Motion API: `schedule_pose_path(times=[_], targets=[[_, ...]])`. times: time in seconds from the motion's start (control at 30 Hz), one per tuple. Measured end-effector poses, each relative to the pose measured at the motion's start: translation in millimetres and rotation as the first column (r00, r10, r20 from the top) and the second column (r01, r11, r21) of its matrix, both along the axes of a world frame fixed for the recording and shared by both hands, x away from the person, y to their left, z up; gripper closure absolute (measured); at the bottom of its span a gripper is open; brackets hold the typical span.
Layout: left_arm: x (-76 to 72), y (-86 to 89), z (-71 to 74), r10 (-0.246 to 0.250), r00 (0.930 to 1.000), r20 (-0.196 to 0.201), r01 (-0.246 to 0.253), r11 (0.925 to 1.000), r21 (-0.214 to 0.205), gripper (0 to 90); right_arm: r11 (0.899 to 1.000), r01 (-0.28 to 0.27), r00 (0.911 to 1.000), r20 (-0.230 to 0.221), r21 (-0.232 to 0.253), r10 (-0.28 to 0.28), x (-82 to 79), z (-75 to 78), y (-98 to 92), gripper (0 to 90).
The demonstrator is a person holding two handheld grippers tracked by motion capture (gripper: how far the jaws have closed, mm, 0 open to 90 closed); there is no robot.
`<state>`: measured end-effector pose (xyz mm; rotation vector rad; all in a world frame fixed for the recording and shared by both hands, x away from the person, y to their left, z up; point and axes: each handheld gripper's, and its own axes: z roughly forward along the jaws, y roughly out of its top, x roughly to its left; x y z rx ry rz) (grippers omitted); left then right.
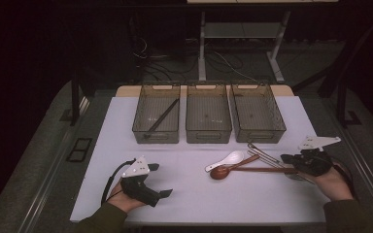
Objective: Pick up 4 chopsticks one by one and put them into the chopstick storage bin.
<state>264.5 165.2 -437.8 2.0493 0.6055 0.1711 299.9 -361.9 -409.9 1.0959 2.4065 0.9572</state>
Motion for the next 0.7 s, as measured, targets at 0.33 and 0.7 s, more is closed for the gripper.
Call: schedule_pose_path(times=[0.33,0.7], targets=[[0.2,-0.5,-0.5,-0.001,1.0,-0.005,0.001,1.0,-0.002,0.6,0.989,0.149,0.9858,-0.077,-0.013,-0.15,0.8,-19.2,-54.3,89.6],[-0.2,-0.4,-0.3,-0.005,1.0,-0.004,0.005,1.0,-0.003,0.6,0.99,0.133,0.9825,-0.126,-0.041,-0.137,2.9,-29.6,-54.3,89.7]])
